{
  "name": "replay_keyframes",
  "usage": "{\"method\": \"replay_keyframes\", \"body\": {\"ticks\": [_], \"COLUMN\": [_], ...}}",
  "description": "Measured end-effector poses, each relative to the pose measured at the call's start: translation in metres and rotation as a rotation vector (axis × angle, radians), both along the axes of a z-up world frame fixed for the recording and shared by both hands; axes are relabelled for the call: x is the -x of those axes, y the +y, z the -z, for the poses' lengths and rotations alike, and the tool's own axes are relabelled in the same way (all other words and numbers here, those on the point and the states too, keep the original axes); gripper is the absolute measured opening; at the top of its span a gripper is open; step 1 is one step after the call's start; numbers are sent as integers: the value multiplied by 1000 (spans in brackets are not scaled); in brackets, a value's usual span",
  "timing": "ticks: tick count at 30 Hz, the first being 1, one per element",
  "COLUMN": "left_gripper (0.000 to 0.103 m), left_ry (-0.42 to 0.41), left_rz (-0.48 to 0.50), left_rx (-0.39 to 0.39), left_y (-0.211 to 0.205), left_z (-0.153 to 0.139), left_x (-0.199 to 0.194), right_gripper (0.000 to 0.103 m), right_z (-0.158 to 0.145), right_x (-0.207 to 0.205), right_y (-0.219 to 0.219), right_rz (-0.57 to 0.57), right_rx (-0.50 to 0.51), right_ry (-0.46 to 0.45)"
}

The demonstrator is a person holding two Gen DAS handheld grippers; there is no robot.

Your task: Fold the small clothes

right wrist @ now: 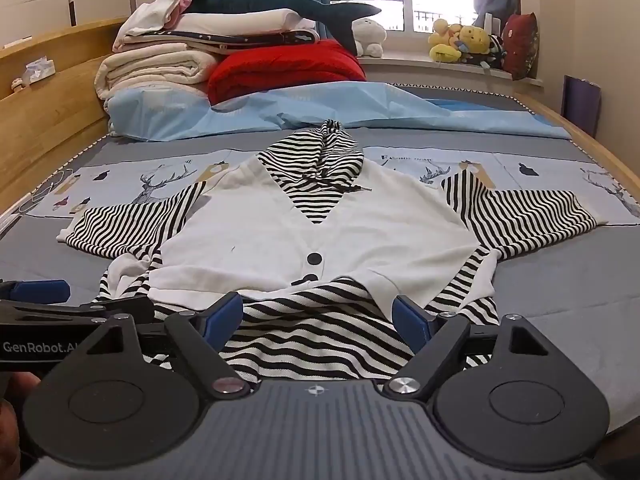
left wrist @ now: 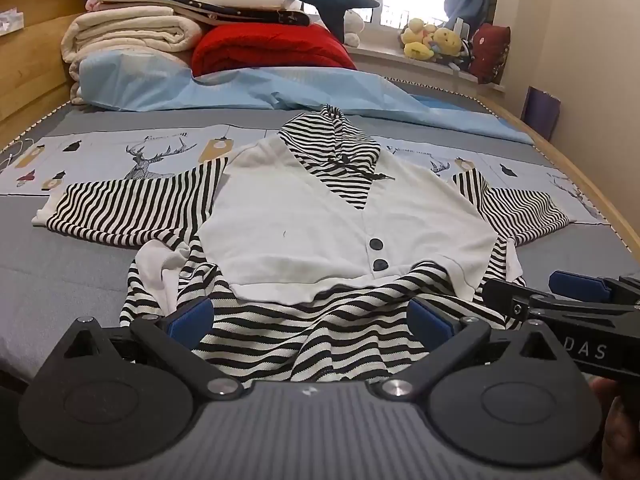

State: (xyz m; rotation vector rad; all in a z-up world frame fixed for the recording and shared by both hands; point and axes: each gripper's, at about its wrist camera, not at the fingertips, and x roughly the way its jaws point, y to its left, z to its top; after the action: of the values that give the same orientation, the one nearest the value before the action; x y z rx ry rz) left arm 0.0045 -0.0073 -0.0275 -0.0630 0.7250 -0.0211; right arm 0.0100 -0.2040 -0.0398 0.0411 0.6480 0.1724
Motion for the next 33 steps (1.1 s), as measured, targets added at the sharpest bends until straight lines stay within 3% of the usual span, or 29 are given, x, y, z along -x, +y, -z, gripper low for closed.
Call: {"method": "replay_keyframes", "body": {"ticks": [33], "left_gripper": [103], "left_ry": [10], "left_rz": [-3], "left_rx": [1], "left_y": [-1], "left_z": [0], "left_x": [-1], "right_gripper": [79], "right_z": [-2], "right_x": [1], "right_y": [2], "right_rz": [-7], "right_rx": [10], "right_ry": [-9]}}
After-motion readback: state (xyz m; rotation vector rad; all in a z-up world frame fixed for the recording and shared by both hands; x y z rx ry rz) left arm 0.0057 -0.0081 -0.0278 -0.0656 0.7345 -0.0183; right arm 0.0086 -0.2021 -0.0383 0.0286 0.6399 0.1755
